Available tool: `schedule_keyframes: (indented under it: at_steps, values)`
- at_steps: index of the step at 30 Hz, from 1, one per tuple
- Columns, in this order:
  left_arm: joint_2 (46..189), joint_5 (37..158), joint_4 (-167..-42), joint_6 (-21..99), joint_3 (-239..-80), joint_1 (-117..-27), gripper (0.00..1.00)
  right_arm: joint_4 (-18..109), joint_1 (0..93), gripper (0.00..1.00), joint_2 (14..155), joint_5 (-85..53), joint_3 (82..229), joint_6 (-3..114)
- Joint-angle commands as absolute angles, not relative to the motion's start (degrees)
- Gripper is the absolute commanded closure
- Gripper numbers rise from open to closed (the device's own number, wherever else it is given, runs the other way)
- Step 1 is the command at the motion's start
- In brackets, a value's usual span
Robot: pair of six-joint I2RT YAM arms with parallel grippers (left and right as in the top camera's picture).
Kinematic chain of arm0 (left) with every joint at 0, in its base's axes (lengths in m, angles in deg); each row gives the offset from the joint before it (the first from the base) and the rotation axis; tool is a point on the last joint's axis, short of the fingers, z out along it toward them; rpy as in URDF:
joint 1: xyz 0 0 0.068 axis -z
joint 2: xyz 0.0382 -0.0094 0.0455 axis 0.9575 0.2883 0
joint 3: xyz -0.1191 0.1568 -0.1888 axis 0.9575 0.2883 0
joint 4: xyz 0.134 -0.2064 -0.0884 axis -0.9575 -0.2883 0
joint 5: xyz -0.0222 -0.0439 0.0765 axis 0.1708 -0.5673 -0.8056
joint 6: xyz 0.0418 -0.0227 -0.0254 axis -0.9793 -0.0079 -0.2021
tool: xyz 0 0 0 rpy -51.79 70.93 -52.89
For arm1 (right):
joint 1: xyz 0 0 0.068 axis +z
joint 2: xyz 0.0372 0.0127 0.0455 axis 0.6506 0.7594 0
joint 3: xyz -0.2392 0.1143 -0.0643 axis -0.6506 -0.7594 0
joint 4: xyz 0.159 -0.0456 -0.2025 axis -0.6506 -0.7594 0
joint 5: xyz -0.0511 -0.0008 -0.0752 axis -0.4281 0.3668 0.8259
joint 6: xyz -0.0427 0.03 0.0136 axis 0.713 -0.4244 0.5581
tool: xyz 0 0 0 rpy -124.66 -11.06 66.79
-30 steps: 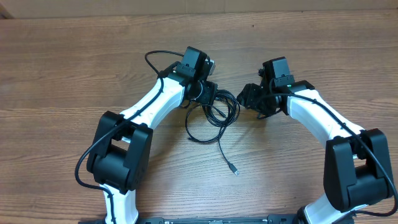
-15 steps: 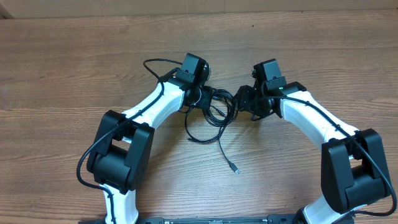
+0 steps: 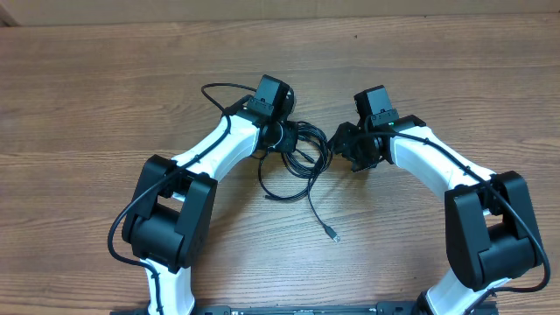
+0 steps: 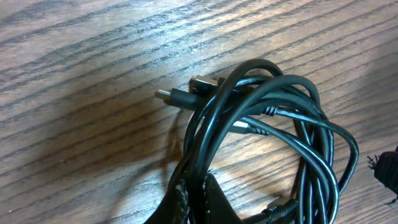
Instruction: Untangle cables
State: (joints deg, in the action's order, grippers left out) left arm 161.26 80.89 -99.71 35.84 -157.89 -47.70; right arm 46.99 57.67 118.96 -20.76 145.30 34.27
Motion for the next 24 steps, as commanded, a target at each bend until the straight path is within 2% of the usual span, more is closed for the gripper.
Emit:
schedule_keyframes:
  at_steps: [1, 7, 8, 11, 18, 21, 24]
  values:
    - [162.18, 81.65, -99.93, 35.38, -157.45, -47.29, 0.96, 47.19, 57.91, 0.46, 119.72, -20.15, 144.93, 33.37]
    - [162.00, 84.73, -103.75, 29.37, -162.72, -49.21, 0.96, 47.65, 57.89, 0.44, 119.72, -20.15, 144.93, 33.37]
    - [162.00, 85.61, -105.54, 27.93, -164.80, -49.80, 0.96, 47.71, 57.89, 0.37, 119.72, -20.15, 144.93, 33.37]
    - [162.00, 89.32, -108.45, 25.99, -168.62, -51.09, 0.96, 48.13, 57.89, 0.32, 119.72, -20.15, 144.93, 33.37]
    - [162.00, 100.80, -111.34, 24.57, -171.38, -53.34, 0.96, 48.74, 57.91, 0.32, 119.72, -20.22, 144.93, 33.35]
    - [162.02, 101.87, -113.30, 24.54, -171.33, -53.36, 0.96, 49.81, 57.91, 0.38, 119.72, -21.68, 144.93, 33.37]
    - [162.02, 103.95, -114.85, 23.65, -171.29, -53.34, 0.96, 51.51, 57.91, 0.39, 119.75, -25.75, 144.93, 33.37]
